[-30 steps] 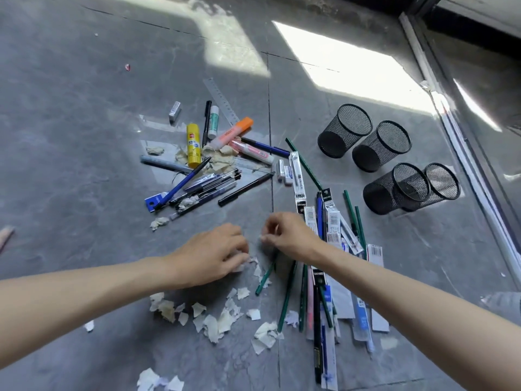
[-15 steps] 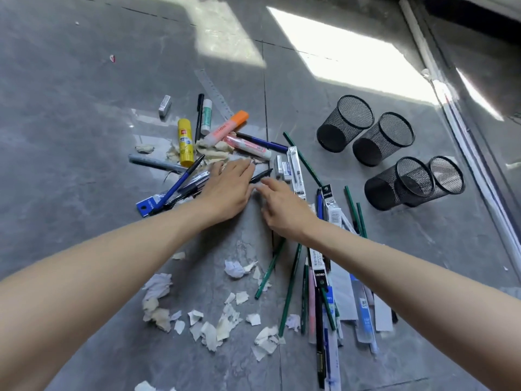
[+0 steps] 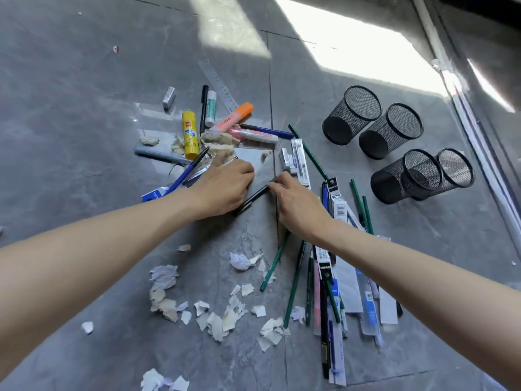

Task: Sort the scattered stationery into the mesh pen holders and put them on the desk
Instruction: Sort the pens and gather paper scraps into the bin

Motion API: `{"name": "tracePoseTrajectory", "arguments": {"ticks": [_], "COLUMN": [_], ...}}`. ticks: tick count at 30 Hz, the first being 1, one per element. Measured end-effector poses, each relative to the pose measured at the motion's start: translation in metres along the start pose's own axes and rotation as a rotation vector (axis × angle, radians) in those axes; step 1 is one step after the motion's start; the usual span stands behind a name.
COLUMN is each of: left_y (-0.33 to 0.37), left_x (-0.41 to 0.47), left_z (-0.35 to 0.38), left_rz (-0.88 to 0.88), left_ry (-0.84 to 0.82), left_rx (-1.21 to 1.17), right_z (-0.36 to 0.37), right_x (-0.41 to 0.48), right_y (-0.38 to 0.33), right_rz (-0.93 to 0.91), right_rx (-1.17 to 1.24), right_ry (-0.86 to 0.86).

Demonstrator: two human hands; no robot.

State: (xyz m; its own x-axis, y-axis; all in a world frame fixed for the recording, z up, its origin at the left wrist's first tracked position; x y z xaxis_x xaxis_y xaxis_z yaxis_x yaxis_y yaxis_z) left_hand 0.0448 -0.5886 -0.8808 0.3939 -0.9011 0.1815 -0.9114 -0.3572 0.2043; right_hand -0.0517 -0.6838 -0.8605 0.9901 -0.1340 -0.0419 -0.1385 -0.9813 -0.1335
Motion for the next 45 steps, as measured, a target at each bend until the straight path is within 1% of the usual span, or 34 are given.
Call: {"name": "tracePoseTrajectory", "arguments": {"ticks": [2,4,8,11,13,16,18,23,27,29,30,32,35,37,38,40,42,43,45], "left_y": [0.001,0.002,0.008,0.011,0.012,0.015,0.017,0.02,0.02,0.026,0.03,0.041,0.062,0.07,0.075,0.085,0.09,0.093,0.096], "left_x": [-0.007,-0.006,0.016,0.034,0.041,0.047,0.047,0.037,-0.006,-0.037,-0.054,-0.088,-0.124,-0.132,-0.13,-0.123,-0.118,-0.118,-0.123], "left_z": [-0.003,-0.004,0.002,0.012,0.017,0.019,0.018,0.011,0.002,-0.01,-0.011,-0.01,-0.009,-0.004,-0.002,0.003,0.012,0.016,0.02], "left_rz": [0.034,0.02,-0.106,-0.214,-0.24,-0.22,-0.193,-0.047,0.051,0.041,0.016,-0.003,0.089,0.118,0.114,0.106,0.117,0.13,0.161], "left_ry": [0.007,0.006,-0.063,-0.163,-0.213,-0.198,-0.166,-0.082,-0.062,-0.067,-0.096,-0.168,-0.147,-0.113,-0.109,-0.108,-0.156,-0.188,-0.204], "left_rx": [0.045,0.064,-0.027,-0.059,-0.033,-0.016,-0.008,0.022,0.04,0.082,0.068,0.02,-0.043,-0.121,-0.168,-0.234,-0.222,-0.201,-0.189], "right_z": [-0.004,-0.007,-0.008,-0.006,-0.004,0.0,-0.001,-0.011,-0.014,-0.016,-0.017,-0.019,-0.021,-0.02,-0.016,-0.003,0.013,0.018,0.021], "right_x": [-0.012,-0.019,-0.017,-0.009,-0.004,-0.002,-0.003,-0.003,-0.01,-0.015,-0.018,-0.024,-0.032,-0.041,-0.045,-0.056,-0.067,-0.071,-0.076], "right_y": [0.002,0.002,-0.01,-0.014,-0.013,-0.009,-0.009,-0.016,-0.02,-0.018,-0.017,-0.013,-0.007,-0.007,-0.007,-0.005,-0.003,-0.002,0.001], "right_rz": [0.014,0.021,-0.094,-0.133,-0.141,-0.2,-0.207,-0.242,-0.249,-0.24,-0.24,-0.19,-0.036,0.034,0.088,0.246,0.375,0.41,0.452], "right_rx": [0.012,0.025,-0.07,-0.088,-0.076,-0.069,-0.061,-0.109,-0.125,-0.154,-0.179,-0.22,-0.218,-0.161,-0.104,0.051,0.182,0.219,0.257], "right_ry": [-0.012,-0.038,-0.131,-0.135,-0.125,-0.125,-0.133,-0.109,-0.136,-0.134,-0.131,-0.132,-0.091,-0.035,-0.034,-0.132,-0.255,-0.286,-0.275]}}
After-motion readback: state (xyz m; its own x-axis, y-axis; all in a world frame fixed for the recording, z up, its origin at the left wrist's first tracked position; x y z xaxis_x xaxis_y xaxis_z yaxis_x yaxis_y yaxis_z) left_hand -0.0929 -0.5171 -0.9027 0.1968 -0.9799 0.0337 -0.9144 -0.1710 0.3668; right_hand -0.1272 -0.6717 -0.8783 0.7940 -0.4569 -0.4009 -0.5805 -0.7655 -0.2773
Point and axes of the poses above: each hand's wrist, its own x-axis towards the middle knuckle, its own z-axis out of the palm, y = z × x, the point moved 5 cm from there along x, towards the middle knuckle, and after that the axes turned 11 degrees about y, right-handed, at the moved point
